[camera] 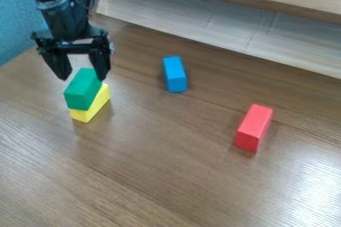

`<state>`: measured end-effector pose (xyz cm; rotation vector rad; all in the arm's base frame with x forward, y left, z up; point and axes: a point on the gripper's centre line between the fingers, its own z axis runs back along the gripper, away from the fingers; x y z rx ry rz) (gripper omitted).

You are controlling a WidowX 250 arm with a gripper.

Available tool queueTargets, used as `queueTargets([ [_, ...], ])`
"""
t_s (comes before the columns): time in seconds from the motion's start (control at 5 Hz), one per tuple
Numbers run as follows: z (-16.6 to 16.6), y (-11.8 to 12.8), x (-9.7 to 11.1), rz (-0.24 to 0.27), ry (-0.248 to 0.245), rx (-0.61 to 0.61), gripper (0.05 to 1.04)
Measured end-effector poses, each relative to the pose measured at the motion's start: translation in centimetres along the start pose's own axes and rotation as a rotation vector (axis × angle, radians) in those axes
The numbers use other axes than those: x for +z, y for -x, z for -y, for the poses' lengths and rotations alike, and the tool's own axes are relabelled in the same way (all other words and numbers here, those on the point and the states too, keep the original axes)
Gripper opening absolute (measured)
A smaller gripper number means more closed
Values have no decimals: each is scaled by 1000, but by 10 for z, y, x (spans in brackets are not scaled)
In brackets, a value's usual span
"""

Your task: Put the green block on top of the yellow block

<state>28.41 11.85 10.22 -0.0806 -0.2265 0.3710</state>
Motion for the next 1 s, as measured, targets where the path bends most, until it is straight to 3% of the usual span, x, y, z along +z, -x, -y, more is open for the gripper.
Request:
queueTargets([
  [0.2,1,-1,19,41,-18,10,1000],
  [0.4,11,-2,24,58,-17,-26,1000],
  [1.0,88,11,-5,-21,3,-304,1000],
])
